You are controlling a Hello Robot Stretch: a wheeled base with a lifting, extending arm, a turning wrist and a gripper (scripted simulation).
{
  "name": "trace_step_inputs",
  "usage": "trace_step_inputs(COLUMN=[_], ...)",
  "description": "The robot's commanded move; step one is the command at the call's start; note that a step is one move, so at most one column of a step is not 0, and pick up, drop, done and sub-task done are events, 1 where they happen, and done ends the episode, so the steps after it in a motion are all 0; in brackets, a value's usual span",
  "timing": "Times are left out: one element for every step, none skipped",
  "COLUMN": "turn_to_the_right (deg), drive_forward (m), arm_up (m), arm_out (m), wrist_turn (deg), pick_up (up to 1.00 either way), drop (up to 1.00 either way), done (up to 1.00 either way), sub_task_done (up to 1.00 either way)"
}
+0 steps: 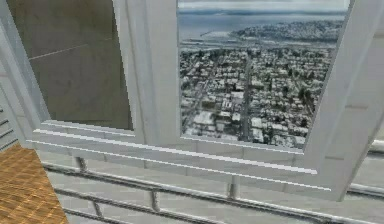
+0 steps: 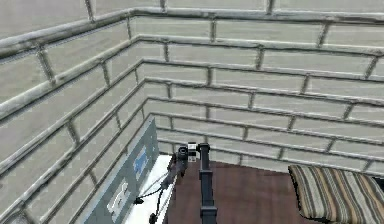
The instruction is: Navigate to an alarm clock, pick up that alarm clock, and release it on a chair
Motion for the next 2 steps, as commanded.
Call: trace_step_inputs(turn_to_the_right=[0.0, 0.0], drive_forward=[0.0, 0.0], arm_up=[0.0, 0.0], arm_out=[0.0, 0.0], wrist_turn=[45.0, 45.0], pick_up=[0.0, 0.0], drop=[0.0, 0.0], done=[0.0, 0.0], sub_task_done=[0.0, 0.0])
